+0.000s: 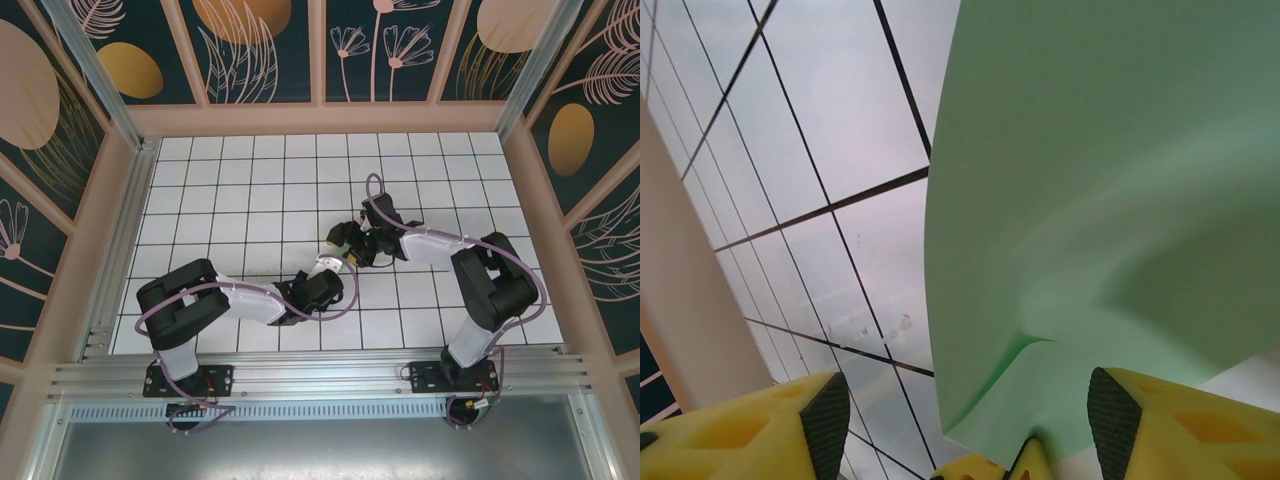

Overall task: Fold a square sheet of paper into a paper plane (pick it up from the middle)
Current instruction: Fold the wing for the fifth time at the center of the table.

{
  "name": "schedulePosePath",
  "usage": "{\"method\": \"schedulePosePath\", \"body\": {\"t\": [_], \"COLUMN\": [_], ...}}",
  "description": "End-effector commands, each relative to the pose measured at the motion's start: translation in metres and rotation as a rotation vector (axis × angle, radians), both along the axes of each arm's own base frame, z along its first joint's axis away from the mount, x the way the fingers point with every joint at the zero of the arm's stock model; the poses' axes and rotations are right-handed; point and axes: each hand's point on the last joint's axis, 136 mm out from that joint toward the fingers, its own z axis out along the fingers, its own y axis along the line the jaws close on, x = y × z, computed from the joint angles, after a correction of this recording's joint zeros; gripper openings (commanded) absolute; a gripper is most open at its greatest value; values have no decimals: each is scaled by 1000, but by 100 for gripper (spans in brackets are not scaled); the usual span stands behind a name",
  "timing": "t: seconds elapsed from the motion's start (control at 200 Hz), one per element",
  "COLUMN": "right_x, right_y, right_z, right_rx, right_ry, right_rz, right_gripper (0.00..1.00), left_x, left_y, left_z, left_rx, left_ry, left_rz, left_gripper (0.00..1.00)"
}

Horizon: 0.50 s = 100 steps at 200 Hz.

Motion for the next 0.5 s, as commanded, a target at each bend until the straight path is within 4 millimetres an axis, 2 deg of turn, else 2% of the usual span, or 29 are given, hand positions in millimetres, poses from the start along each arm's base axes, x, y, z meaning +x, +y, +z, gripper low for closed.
{"method": "schedulePosePath", "body": {"t": [0.0,0.07,0.315,0.495], "right_x": [-5,-11,-12,-7], "right_y": [0,5,-1,-7], "right_z": [-9,-13,-19,-25], "right_rx": [-26,-37,-72,-97], "right_ry": [70,78,64,4], "right_rz": [5,27,24,32], "right_gripper": [60,52,19,7], "left_x": [-5,-5,-5,-6], "left_y": [18,19,20,20], "left_z": [-20,-21,-25,-25], "left_rx": [136,140,152,141], "left_ry": [11,9,15,25], "left_rz": [-12,-11,-9,-2], "left_gripper": [0,0,0,2]}}
